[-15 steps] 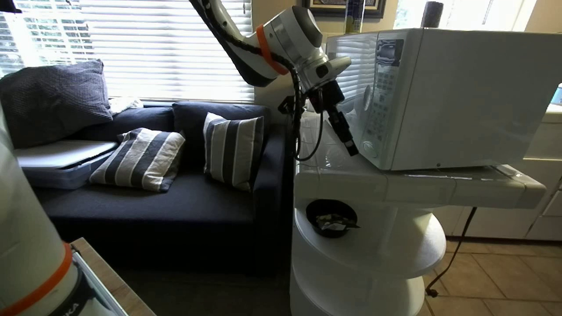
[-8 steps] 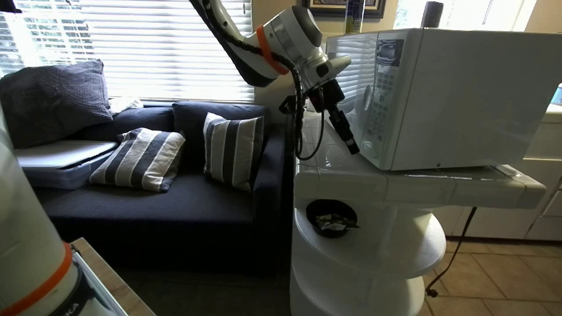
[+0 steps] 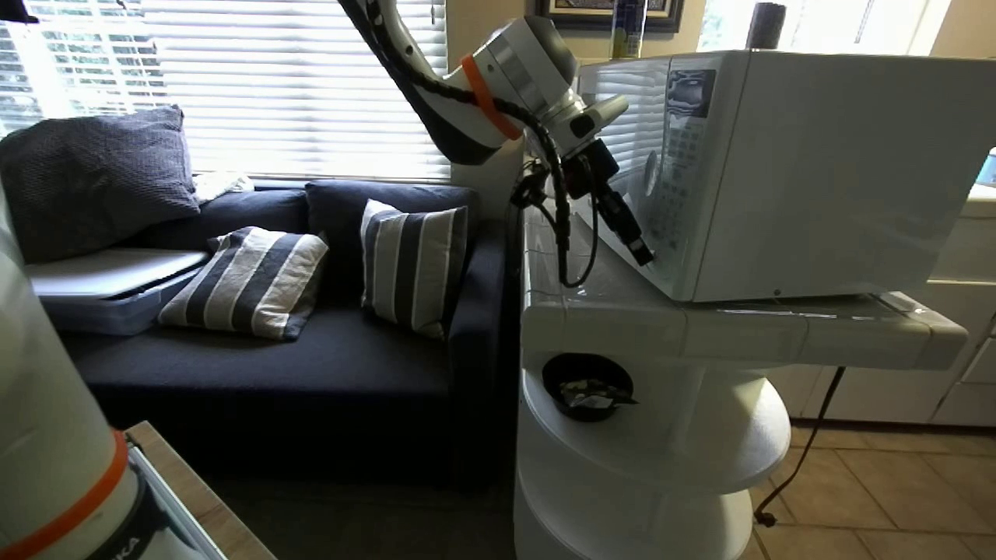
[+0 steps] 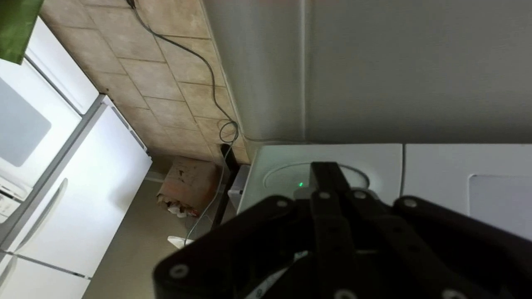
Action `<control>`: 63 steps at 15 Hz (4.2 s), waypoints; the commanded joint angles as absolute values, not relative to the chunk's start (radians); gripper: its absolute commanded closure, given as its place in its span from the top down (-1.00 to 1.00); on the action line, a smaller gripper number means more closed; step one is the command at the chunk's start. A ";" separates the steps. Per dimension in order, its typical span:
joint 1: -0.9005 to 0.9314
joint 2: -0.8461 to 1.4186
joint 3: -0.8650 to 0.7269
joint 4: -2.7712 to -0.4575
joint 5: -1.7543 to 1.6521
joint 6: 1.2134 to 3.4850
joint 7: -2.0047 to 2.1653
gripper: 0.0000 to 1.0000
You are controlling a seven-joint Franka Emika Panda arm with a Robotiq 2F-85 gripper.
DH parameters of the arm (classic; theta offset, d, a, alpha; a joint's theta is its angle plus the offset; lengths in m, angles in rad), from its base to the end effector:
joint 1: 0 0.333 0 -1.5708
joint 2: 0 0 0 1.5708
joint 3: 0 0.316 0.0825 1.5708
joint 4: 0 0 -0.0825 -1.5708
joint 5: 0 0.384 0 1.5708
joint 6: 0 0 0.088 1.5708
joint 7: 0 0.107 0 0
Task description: Open the microwave door.
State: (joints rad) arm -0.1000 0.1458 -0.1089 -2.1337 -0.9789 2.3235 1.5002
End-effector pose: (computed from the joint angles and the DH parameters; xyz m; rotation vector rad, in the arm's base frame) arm 0.5552 -0.1320 0.3501 2.1895 -1.2285 0.6154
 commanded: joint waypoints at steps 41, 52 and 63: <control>-0.037 -0.379 -0.025 -2.637 -0.262 2.387 0.389 -1.00; -0.116 -0.760 -0.045 -2.724 -0.209 2.254 0.228 -0.46; -0.134 -0.915 -0.106 -2.746 -0.199 2.274 -0.017 0.67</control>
